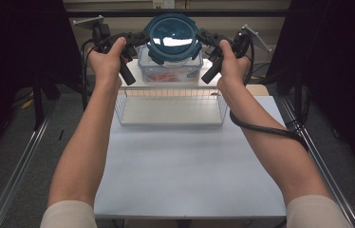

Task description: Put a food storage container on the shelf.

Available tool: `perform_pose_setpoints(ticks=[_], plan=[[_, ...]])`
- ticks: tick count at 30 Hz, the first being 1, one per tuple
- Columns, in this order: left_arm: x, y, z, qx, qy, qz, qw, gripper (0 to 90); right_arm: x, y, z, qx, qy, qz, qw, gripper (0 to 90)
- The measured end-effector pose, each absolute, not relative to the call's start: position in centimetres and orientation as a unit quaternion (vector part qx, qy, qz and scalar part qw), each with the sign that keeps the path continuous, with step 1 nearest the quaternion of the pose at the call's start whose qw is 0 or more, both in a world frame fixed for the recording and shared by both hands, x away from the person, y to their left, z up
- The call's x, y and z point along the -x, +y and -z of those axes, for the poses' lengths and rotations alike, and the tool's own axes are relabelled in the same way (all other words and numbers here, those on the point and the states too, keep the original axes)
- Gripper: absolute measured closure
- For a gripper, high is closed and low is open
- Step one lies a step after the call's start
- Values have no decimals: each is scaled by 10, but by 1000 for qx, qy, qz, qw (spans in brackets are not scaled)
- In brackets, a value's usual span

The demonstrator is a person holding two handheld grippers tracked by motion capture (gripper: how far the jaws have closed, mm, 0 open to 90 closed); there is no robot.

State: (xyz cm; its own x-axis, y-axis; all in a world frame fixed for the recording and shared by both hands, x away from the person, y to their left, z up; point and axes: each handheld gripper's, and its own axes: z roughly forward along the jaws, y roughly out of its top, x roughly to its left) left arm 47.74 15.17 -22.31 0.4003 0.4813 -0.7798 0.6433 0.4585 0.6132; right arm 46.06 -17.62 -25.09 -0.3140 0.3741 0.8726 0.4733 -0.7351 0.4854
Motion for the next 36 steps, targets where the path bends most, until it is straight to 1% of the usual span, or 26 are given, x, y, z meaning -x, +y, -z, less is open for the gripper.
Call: perform_pose_setpoints(ticks=[1, 3, 5, 6, 9, 16, 18, 21, 36], plan=[[-480, 151, 224, -513, 547, 63, 658, 748, -462, -176, 251, 584, -361, 726, 32, 756], [-482, 151, 224, -510, 551, 68, 657, 747, -466, -176, 252, 591, -358, 722, 42, 756], [-485, 151, 225, -509, 551, 69, 658, 746, -469, -176, 253, 594, -356, 720, 39, 756], [-486, 151, 225, -507, 552, 67, 659, 745, -471, -176, 253, 598, -352, 719, 47, 756], [-489, 150, 224, -504, 557, 69, 657, 744, -476, -176, 254, 606, -344, 716, 52, 755], [-499, 151, 228, -493, 568, 80, 655, 739, -485, -173, 255, 615, -344, 708, 49, 754], [-502, 151, 230, -498, 567, 75, 652, 737, -486, -172, 255, 616, -345, 707, 43, 754], [-505, 151, 232, -488, 574, 82, 653, 733, -489, -171, 256, 619, -343, 705, 41, 753], [-515, 151, 238, -476, 581, 93, 654, 721, -497, -170, 259, 630, -334, 700, 48, 748]])
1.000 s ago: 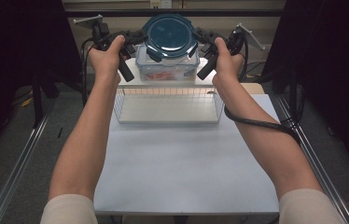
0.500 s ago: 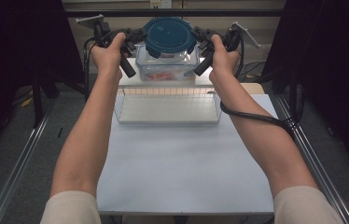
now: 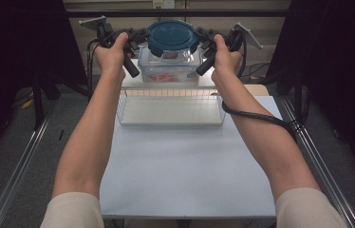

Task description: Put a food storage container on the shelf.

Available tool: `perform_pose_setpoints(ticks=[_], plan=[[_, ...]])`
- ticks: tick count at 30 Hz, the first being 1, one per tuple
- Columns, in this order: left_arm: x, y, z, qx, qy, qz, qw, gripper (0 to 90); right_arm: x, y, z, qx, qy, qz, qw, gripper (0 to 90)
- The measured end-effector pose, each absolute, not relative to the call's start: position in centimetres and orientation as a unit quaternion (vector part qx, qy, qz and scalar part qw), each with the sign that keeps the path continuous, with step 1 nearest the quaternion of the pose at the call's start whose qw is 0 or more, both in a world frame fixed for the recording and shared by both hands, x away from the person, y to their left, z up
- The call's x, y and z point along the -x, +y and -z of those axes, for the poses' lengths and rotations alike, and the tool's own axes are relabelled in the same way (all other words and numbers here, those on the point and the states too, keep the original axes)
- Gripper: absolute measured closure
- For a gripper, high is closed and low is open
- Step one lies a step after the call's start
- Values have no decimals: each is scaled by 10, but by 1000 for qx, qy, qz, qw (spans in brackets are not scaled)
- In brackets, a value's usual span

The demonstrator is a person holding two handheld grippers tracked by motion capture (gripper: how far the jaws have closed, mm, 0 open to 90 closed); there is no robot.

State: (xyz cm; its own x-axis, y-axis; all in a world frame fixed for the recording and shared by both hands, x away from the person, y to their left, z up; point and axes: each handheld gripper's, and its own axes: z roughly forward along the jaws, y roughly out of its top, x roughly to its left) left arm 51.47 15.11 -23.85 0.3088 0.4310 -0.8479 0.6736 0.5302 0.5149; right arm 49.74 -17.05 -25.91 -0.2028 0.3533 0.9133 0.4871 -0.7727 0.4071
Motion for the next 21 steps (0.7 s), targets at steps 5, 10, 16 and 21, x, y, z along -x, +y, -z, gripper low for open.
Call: perform_pose_setpoints(ticks=[5, 10, 16, 21], plan=[[-516, 151, 241, -474, 582, 85, 656, 718, -497, -168, 258, 632, -336, 697, 39, 745], [-516, 151, 242, -471, 582, 86, 657, 714, -498, -167, 259, 632, -340, 696, 29, 738], [-514, 150, 243, -481, 574, 71, 659, 701, -497, -167, 258, 628, -350, 695, 20, 727], [-509, 150, 244, -484, 573, 53, 659, 609, -493, -166, 259, 625, -349, 698, 20, 646]])
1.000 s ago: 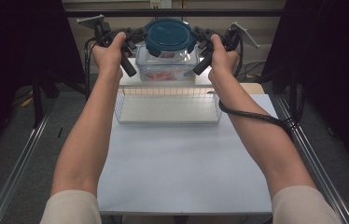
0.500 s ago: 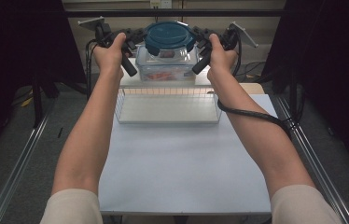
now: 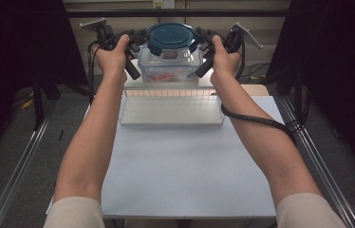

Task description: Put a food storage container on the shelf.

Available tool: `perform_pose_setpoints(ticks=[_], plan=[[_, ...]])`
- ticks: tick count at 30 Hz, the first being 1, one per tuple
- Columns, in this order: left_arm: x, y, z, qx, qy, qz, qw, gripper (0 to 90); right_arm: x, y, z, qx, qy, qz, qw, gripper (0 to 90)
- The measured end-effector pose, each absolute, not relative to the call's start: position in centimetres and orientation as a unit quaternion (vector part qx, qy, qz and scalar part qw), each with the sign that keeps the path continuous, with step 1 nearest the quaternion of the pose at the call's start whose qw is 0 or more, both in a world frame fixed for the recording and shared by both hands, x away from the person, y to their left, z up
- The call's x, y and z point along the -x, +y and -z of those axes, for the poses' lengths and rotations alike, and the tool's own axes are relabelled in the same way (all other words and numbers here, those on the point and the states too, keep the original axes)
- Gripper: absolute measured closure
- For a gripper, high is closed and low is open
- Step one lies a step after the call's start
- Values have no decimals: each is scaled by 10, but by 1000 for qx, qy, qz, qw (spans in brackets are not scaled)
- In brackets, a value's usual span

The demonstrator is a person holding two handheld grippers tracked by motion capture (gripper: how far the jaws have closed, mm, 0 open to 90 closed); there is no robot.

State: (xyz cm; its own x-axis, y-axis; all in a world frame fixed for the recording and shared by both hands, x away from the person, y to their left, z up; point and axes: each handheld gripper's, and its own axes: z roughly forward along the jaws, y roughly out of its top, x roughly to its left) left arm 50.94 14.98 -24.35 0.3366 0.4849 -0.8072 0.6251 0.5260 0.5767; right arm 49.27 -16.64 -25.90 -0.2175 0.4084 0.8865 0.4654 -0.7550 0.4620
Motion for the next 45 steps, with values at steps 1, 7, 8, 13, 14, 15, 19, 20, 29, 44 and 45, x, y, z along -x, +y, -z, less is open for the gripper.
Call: perform_pose_setpoints(ticks=[1, 7, 8, 13, 14, 15, 19, 20, 29, 44, 45], plan=[[-509, 150, 244, -481, 573, 54, 662, 580, -492, -166, 259, 623, -350, 699, 17, 618], [-501, 151, 244, -479, 569, 51, 667, 487, -486, -165, 260, 619, -347, 704, 21, 541], [-500, 152, 243, -483, 567, 47, 665, 474, -485, -165, 260, 618, -347, 705, 17, 525], [-492, 150, 239, -489, 558, 47, 669, 402, -478, -165, 258, 613, -345, 711, 13, 463], [-490, 151, 239, -492, 552, 45, 672, 391, -477, -165, 258, 610, -345, 713, 8, 454], [-489, 150, 238, -488, 554, 47, 673, 371, -475, -165, 257, 607, -345, 716, 8, 438], [-480, 149, 239, -496, 542, 41, 677, 326, -465, -166, 258, 597, -350, 722, -1, 396], [-478, 148, 239, -497, 541, 39, 677, 315, -463, -166, 258, 598, -348, 722, 2, 390], [-458, 146, 255, -506, 532, 38, 678, 265, -443, -166, 269, 583, -363, 727, 1, 304], [-428, 139, 282, -513, 514, 51, 685, 210, -411, -171, 296, 566, -387, 728, 14, 254], [-426, 138, 283, -512, 515, 49, 686, 210, -408, -171, 300, 566, -389, 727, 16, 254]])
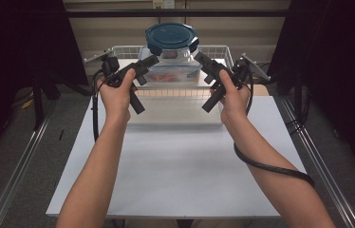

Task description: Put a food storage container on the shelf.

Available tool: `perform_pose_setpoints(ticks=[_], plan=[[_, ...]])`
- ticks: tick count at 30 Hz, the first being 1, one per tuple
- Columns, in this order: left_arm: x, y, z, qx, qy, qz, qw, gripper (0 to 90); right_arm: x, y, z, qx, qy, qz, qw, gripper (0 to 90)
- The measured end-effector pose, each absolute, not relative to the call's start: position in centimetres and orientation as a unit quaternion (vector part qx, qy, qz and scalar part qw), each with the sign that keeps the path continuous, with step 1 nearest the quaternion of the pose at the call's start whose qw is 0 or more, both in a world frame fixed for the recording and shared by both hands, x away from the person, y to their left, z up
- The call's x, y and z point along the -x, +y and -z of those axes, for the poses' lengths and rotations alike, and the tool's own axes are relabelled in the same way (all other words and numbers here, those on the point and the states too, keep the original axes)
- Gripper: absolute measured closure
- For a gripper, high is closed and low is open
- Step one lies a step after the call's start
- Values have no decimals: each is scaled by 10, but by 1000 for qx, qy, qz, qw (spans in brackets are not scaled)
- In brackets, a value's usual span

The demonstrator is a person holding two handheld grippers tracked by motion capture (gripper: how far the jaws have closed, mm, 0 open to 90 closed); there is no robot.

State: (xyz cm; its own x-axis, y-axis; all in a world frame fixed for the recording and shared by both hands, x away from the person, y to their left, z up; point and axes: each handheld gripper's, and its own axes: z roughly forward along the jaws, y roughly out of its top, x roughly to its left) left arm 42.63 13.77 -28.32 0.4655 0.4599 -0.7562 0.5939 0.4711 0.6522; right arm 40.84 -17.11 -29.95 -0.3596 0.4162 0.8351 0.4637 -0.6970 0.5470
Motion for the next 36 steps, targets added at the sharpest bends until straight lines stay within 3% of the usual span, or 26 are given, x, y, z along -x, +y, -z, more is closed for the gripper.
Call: perform_pose_setpoints(ticks=[36], plan=[[-383, 135, 373, -541, 513, 64, 664, 57, -351, -190, 389, 534, -435, 723, 49, 183]])
